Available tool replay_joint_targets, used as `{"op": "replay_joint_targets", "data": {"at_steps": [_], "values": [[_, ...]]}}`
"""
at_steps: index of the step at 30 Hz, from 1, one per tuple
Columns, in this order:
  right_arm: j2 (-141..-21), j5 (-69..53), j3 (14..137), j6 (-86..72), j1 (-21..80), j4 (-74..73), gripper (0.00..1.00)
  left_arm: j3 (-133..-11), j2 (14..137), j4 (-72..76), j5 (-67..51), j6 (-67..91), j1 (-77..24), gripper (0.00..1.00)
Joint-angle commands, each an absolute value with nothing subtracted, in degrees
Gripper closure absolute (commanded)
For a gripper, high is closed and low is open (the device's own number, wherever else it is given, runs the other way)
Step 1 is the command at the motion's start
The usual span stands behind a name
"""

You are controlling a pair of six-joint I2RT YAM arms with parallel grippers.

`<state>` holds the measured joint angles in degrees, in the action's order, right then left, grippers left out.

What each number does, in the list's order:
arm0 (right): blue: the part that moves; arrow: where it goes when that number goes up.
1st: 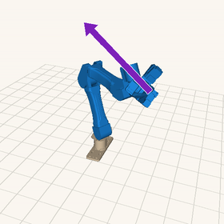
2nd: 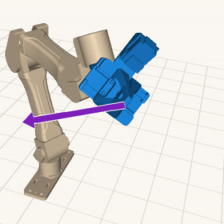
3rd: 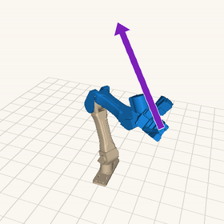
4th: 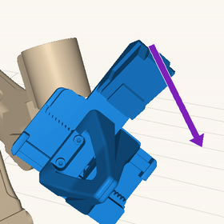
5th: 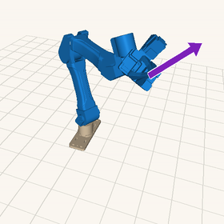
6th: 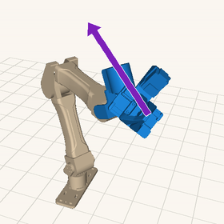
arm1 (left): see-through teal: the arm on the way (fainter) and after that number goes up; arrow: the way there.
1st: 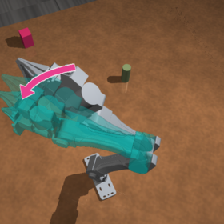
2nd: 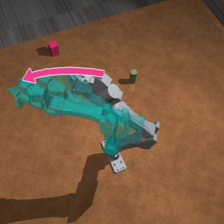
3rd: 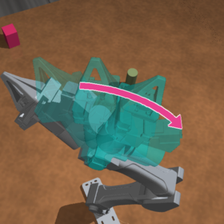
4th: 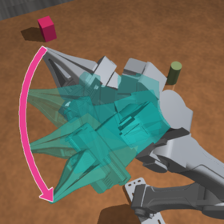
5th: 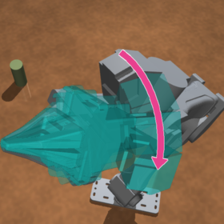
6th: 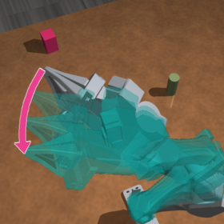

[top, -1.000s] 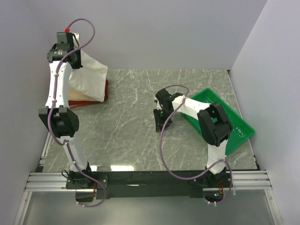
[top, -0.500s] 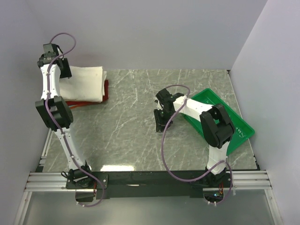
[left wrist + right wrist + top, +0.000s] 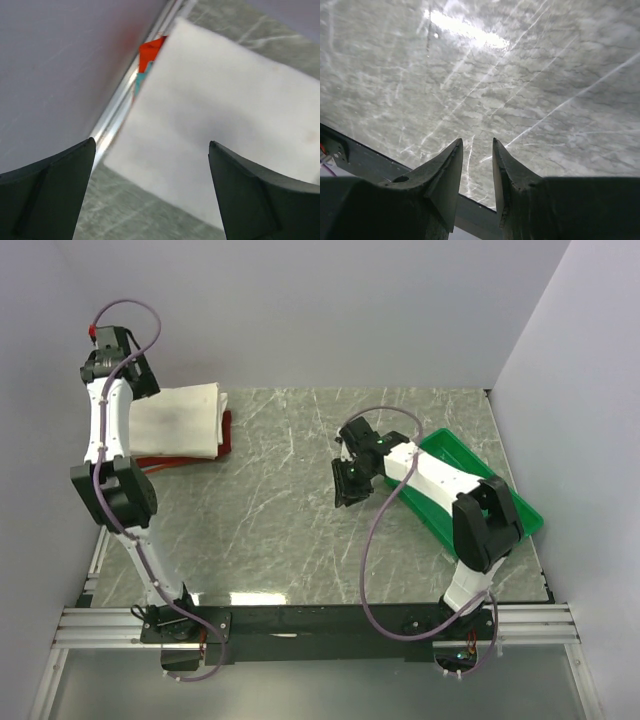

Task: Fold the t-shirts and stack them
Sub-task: Reset both grippers

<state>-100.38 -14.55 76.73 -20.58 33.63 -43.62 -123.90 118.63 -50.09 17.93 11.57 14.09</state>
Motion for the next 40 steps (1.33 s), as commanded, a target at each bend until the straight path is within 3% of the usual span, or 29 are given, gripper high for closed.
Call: {"op": "replay_joint_targets", "data": {"at_steps": [1,5,14,23,40], "values": [[-95.72,-10.55,79.01,-21.18,34.1,-44.21,0.62,-120.77,107.59,-46.76,18.55,16.08,11.17,0.0],[-91.51,-7.21,77.61,-21.53,34.01,-41.76,0.62,-109.65,100.56,-45.89,17.66,21.26,6.61,0.01],[-84.21,-0.09,73.48,-23.99,33.93,-35.52,0.62,-77.12,78.69,-28.58,21.53,31.18,-22.9,0.0],[-76.22,10.86,66.37,-27.32,34.1,-28.57,0.63,-66.63,71.72,-24.08,34.34,31.21,-42.43,0.0],[-60.83,28.73,51.07,-31.64,36.03,-21.18,0.63,-62.4,70.93,-17.93,37.53,30.23,-44.65,0.0]]}}
